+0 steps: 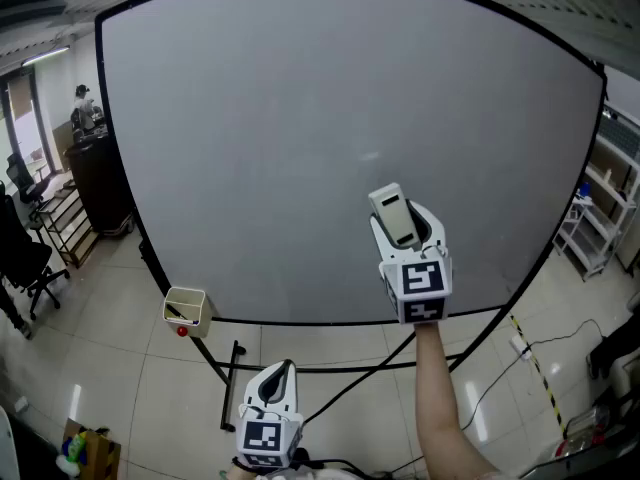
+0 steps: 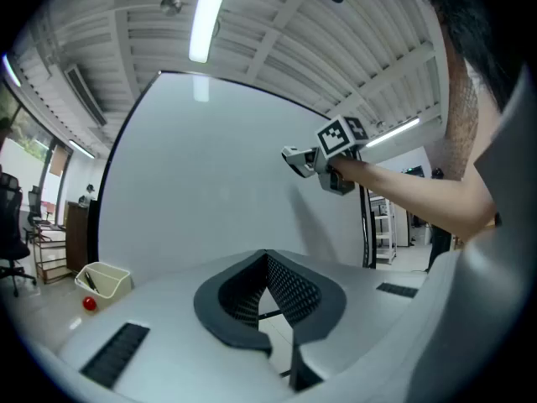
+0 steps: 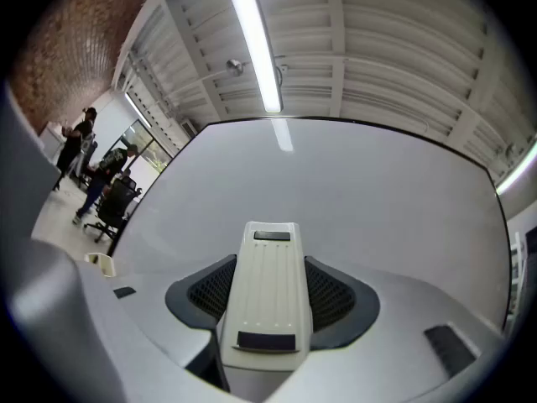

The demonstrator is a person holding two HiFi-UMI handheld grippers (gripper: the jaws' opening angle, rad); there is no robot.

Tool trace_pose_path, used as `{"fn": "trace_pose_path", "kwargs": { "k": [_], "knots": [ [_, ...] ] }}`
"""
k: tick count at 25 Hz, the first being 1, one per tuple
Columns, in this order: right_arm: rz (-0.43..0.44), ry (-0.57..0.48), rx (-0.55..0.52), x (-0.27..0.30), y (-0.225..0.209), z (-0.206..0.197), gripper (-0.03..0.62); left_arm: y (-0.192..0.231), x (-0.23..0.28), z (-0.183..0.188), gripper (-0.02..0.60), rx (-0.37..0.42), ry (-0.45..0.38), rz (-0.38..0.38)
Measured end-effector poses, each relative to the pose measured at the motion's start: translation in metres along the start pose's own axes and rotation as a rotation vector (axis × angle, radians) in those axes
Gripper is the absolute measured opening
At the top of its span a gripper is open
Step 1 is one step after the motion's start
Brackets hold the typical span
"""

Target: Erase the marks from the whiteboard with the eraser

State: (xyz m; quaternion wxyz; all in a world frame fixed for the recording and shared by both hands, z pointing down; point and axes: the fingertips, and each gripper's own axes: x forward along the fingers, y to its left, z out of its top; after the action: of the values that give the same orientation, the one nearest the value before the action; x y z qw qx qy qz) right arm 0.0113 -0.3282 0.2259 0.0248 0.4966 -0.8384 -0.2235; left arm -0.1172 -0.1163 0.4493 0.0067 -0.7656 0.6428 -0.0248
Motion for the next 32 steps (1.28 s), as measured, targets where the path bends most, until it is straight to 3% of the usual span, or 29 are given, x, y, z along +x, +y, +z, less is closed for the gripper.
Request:
{"fn": "trace_pose_path", "kwargs": {
  "k": [5, 8, 13, 15, 18, 20, 21, 23, 25, 27, 29, 32],
  "knots": [
    [-0.074, 0.076, -0.052, 0.064, -0.017, 0.022, 0.270, 0.035, 0.024, -0.001, -0.009, -0.047, 0.006, -0.006],
    [-0.130, 0.113, -0.065, 0.065, -0.019, -0.003, 0.272, 0.038, 0.036, -0.003, -0.009, -0.054, 0.012, -0.025],
    [-0.237, 0.188, 0.032, 0.046, -0.054, -0.052, 0.273, 0.044, 0.050, -0.007, -0.009, -0.069, 0.023, -0.032],
    [-0.224, 0.175, 0.034, 0.053, -0.044, -0.039, 0.270, 0.045, 0.057, -0.011, -0.009, -0.074, 0.038, -0.032],
    [-0.107, 0.145, -0.111, 0.074, 0.018, -0.007, 0.272, 0.034, 0.072, -0.011, -0.009, -0.111, 0.038, -0.058],
    [-0.039, 0.155, -0.209, 0.079, 0.039, -0.011, 0.273, 0.025, 0.079, -0.006, -0.009, -0.105, 0.026, -0.073],
    [-0.033, 0.165, -0.207, 0.078, 0.032, -0.019, 0.276, 0.020, 0.081, -0.003, -0.009, -0.093, 0.019, -0.082],
    [-0.085, 0.170, -0.090, 0.070, -0.014, -0.022, 0.275, 0.013, 0.082, 0.001, -0.009, -0.075, 0.008, -0.096],
    [-0.193, 0.144, 0.032, 0.061, -0.071, -0.013, 0.273, 0.013, 0.083, 0.001, -0.009, -0.071, 0.006, -0.093],
    [-0.241, 0.132, 0.081, 0.058, -0.085, -0.010, 0.270, 0.016, 0.085, -0.002, -0.009, -0.073, 0.015, -0.079],
    [-0.157, 0.168, 0.031, 0.062, -0.039, -0.023, 0.273, 0.019, 0.087, -0.005, -0.009, -0.077, 0.024, -0.063],
    [0.027, 0.255, -0.161, 0.069, 0.044, -0.066, 0.275, 0.021, 0.092, -0.004, -0.009, -0.079, 0.027, -0.042]
  ]
}}
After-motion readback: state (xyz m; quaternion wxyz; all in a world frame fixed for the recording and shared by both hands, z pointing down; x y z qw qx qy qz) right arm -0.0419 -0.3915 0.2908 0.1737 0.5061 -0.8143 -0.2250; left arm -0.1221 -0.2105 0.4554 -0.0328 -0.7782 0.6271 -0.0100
